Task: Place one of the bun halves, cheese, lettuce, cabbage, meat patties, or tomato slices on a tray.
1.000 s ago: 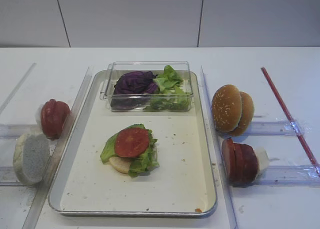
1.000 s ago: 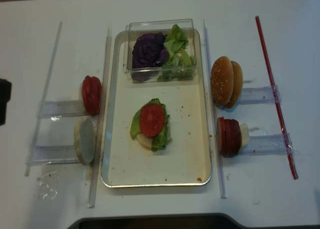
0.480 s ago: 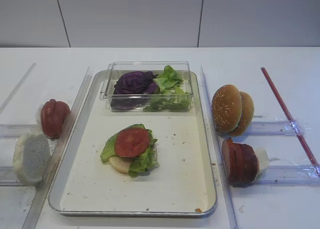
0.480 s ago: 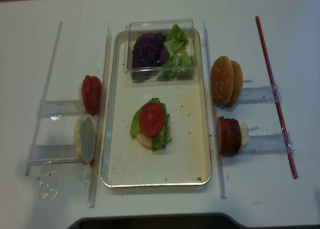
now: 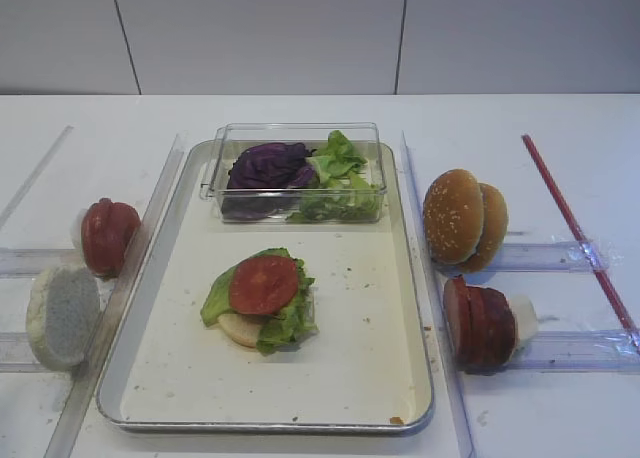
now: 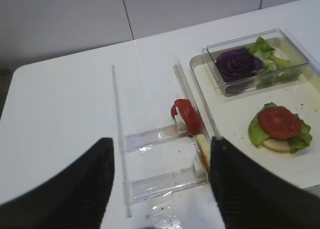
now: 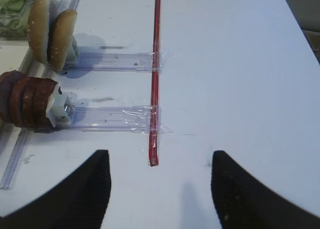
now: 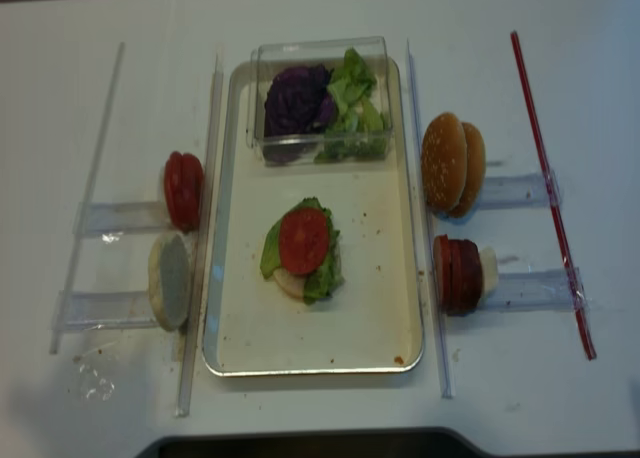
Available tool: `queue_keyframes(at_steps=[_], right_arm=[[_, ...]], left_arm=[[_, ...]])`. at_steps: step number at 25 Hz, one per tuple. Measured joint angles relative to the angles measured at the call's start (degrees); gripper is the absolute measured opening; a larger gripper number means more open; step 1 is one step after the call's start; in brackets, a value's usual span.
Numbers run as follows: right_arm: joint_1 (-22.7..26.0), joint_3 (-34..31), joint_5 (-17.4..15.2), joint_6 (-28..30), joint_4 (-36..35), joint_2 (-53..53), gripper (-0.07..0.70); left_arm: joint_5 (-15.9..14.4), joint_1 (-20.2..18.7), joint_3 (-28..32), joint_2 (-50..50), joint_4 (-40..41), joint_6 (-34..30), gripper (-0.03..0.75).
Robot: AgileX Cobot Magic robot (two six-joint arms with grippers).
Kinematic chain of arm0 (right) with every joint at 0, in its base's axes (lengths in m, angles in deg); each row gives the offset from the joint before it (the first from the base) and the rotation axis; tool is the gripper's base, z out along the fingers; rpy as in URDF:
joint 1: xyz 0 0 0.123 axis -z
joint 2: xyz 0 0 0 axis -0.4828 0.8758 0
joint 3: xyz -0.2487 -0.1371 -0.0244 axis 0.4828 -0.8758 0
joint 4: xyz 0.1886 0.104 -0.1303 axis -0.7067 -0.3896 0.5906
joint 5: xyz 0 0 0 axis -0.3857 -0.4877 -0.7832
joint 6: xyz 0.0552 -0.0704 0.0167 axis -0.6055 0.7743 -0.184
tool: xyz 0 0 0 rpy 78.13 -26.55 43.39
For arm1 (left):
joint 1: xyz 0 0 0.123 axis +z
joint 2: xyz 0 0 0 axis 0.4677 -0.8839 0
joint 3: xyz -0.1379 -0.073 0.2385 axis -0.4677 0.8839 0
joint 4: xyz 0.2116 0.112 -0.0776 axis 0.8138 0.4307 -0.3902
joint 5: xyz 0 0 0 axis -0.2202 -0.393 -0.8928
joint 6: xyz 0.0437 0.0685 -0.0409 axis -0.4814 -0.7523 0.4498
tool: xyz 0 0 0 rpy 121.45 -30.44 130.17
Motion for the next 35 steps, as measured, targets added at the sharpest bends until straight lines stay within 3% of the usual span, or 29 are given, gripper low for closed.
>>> queue_keyframes(at_steps=[8,19,35], right_arm=[[0.0,0.0,0.0,0.0,0.0,0.0,0.457],[0.0,0.0,0.0,0.0,0.0,0.0,0.457],[0.0,0.0,0.0,0.0,0.0,0.0,0.457]], left_arm=[[-0.1,0.0,2.1,7.0,0.0,0.0,0.388],[-0.5,0.0,9.8,15.2,-2.1,-0.7,0.393],[-0.5,0.0,21.8,16.5,-6.4,-1.1,0.440]])
